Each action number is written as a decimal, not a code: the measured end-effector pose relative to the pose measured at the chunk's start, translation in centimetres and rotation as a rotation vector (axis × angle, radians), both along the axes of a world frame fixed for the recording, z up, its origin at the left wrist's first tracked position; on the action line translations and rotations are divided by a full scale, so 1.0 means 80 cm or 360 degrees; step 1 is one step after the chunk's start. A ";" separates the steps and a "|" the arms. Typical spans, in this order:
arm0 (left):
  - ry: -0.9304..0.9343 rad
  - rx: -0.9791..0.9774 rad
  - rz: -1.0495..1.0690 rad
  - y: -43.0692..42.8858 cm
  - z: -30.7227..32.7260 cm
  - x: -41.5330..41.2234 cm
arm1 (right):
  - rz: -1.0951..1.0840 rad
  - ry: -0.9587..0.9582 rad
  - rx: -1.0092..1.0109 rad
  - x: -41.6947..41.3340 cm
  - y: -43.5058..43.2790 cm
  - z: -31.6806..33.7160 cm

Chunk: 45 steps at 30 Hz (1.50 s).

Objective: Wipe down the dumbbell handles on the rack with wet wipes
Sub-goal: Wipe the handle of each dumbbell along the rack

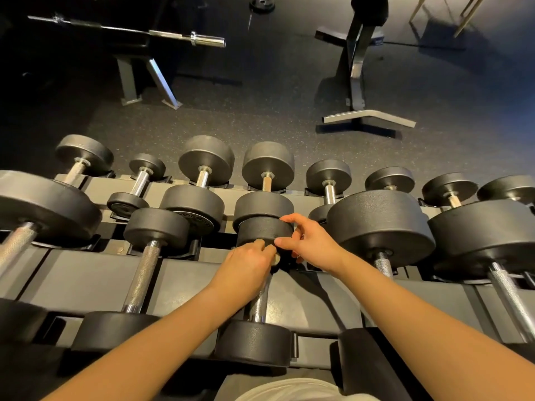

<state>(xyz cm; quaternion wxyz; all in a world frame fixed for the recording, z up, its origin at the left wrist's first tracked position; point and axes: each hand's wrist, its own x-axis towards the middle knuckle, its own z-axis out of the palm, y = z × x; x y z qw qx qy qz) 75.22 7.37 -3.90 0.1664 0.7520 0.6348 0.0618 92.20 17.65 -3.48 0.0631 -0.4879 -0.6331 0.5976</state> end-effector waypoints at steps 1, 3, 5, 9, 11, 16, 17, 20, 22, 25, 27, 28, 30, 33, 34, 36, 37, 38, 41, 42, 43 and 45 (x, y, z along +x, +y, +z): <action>0.0022 -0.0044 -0.0019 0.000 0.004 0.002 | -0.0001 0.0008 -0.0007 0.000 0.001 0.000; -0.0017 -0.0183 -0.0124 -0.002 0.015 0.005 | -0.0002 0.0013 -0.0023 0.000 0.002 -0.001; -0.0115 -0.0432 -0.0281 -0.007 0.028 0.003 | -0.0003 0.0011 -0.0038 0.001 0.003 -0.001; -0.0316 -0.0771 -0.0385 -0.016 0.045 -0.012 | -0.0015 0.0023 -0.0061 0.000 0.002 -0.001; -0.0194 -0.0466 -0.0434 -0.013 0.037 -0.010 | -0.0017 0.0026 -0.0058 0.000 0.003 -0.001; -0.0200 0.0025 -0.0181 0.002 0.001 -0.011 | -0.0001 0.0016 -0.0029 0.000 0.002 0.001; -0.0254 0.0007 -0.0119 0.000 0.001 -0.012 | 0.0001 0.0016 -0.0037 0.001 0.002 0.001; -0.0599 -0.0280 0.0172 -0.014 0.012 -0.014 | 0.0012 0.0008 -0.0050 0.001 0.003 0.003; -0.0796 -0.0646 0.0269 -0.026 0.023 -0.022 | 0.0010 0.0009 -0.0066 0.001 0.003 0.003; -0.1048 -0.1218 0.0185 -0.040 0.033 -0.041 | -0.0004 0.0019 -0.0084 0.002 0.003 0.003; -0.1232 -0.1137 0.0319 -0.039 0.031 -0.044 | -0.0016 0.0032 -0.0100 0.002 0.004 0.003; -0.1273 -0.0944 0.0483 -0.034 0.027 -0.040 | -0.0029 0.0042 -0.0110 0.003 0.004 0.003; -0.1224 -0.0532 0.0863 -0.020 0.016 -0.031 | -0.0043 0.0049 -0.0115 0.001 0.003 0.005; -0.1061 -0.0358 0.0996 -0.014 0.001 -0.010 | -0.0045 0.0042 -0.0100 0.000 0.001 0.006; -0.1008 -0.0375 0.0964 -0.019 -0.001 -0.006 | -0.0040 0.0035 -0.0093 0.000 0.001 0.007; -0.1031 -0.0513 0.0924 -0.028 0.004 -0.011 | -0.0035 0.0030 -0.0085 0.000 0.000 0.009; -0.1069 -0.0643 0.0869 -0.031 0.009 -0.019 | -0.0033 0.0032 -0.0084 0.000 0.000 0.009; -0.1108 -0.0830 0.0766 -0.034 0.016 -0.028 | -0.0031 0.0034 -0.0084 0.000 0.000 0.009; -0.1177 -0.1452 0.0471 -0.042 0.039 -0.044 | -0.0029 0.0047 -0.0099 0.000 0.001 0.008; -0.1181 -0.1514 0.0458 -0.044 0.042 -0.044 | -0.0028 0.0048 -0.0099 0.000 0.001 0.008; -0.1197 -0.1480 0.0528 -0.043 0.043 -0.043 | -0.0025 0.0048 -0.0094 0.000 0.001 0.009; -0.1248 -0.1155 0.0834 -0.033 0.034 -0.036 | -0.0024 0.0043 -0.0079 -0.001 0.001 0.009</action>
